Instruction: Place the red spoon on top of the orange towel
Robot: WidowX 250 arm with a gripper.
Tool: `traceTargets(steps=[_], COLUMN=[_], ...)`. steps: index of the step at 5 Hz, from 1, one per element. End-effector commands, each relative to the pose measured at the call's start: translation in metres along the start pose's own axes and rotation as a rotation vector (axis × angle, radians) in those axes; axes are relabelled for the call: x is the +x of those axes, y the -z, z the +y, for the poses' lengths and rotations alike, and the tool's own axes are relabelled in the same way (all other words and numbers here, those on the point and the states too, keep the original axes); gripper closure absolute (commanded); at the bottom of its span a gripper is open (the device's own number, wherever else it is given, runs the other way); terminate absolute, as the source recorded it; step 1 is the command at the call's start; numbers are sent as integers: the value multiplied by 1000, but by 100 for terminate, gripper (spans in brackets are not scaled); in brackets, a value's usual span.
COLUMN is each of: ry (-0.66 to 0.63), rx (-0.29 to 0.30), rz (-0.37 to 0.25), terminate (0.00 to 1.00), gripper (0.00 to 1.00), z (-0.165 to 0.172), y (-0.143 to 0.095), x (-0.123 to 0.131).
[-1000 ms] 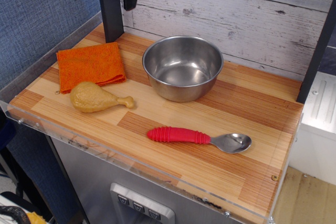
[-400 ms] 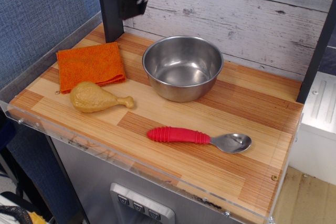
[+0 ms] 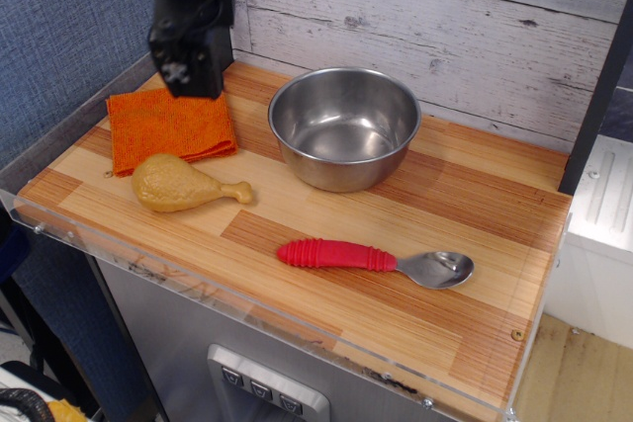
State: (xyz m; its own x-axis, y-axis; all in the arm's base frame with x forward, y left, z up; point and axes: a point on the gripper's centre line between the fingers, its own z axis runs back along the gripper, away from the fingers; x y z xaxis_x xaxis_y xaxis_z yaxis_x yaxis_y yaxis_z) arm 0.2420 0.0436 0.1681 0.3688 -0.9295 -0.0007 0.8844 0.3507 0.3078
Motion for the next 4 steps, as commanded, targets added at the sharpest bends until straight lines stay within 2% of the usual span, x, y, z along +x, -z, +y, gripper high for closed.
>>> traceTargets(steps=[1,2,3,4], ry=[457,582,605,564], rx=[18,29,13,-48], rz=[-141,-144,-136,-120], terminate=[0,0,0,0], gripper=[0,0,0,0], z=[-19,-23,-25,-34], y=[20,33,50,66], x=[21,36,50,57])
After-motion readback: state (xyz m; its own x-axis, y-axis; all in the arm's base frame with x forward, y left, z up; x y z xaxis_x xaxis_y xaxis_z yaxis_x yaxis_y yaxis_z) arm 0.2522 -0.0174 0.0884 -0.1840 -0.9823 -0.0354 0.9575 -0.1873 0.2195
